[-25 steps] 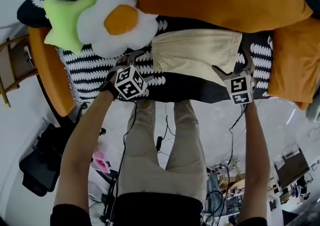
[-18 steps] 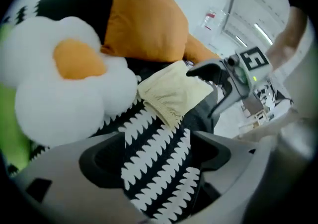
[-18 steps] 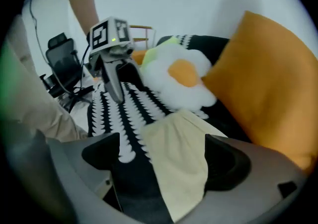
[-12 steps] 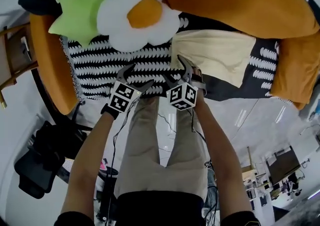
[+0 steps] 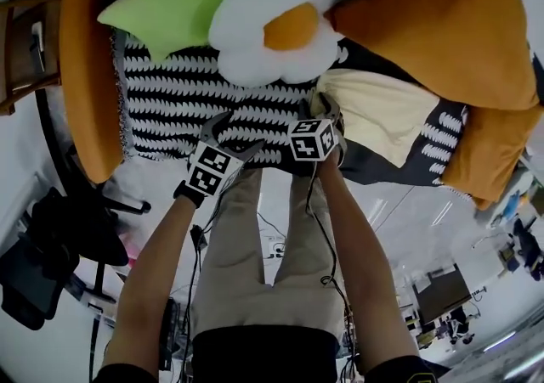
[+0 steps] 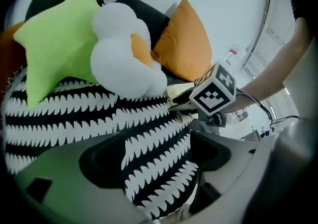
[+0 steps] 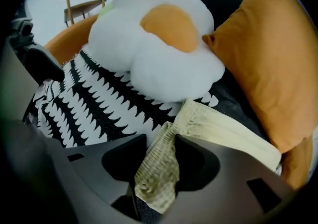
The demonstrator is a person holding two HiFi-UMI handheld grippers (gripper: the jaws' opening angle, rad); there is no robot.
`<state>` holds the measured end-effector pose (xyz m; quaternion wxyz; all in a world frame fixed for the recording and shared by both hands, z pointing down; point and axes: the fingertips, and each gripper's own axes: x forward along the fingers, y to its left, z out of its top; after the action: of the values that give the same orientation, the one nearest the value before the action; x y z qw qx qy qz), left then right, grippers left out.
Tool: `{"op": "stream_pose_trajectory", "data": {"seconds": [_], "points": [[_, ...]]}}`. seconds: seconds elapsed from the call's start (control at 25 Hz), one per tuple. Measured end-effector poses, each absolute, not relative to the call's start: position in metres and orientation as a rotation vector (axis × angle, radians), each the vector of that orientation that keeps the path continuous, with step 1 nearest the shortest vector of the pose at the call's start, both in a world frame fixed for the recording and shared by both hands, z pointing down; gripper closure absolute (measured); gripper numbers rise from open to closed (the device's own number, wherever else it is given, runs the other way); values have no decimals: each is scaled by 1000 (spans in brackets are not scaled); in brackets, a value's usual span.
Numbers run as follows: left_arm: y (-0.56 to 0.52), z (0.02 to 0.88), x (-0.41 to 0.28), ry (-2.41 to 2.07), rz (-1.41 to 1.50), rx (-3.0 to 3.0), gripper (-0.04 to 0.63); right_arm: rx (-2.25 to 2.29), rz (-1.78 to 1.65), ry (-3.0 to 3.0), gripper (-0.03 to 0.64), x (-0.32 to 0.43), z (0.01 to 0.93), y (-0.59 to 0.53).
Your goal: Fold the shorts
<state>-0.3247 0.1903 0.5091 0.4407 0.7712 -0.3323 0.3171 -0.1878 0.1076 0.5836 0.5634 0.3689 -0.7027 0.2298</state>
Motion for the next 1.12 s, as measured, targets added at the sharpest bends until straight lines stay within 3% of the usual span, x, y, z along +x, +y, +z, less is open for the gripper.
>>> {"op": "stream_pose_trajectory", "data": {"seconds": [0.2,0.48,0.84,1.12], "points": [[201,505,-323,-812,785,1901,184,943,722,-1618,523,-184,571,107],[198,506,-323,-783,817,1929,184,1076,879,-1692,573,-169,533,102],[180,482,-247,-728,840,2030,184,1283,1291,-1810,581,-93,475,88],[168,472,-152,-663,875,2107,184,1383,1377,-1873,581,4,437,81]]}}
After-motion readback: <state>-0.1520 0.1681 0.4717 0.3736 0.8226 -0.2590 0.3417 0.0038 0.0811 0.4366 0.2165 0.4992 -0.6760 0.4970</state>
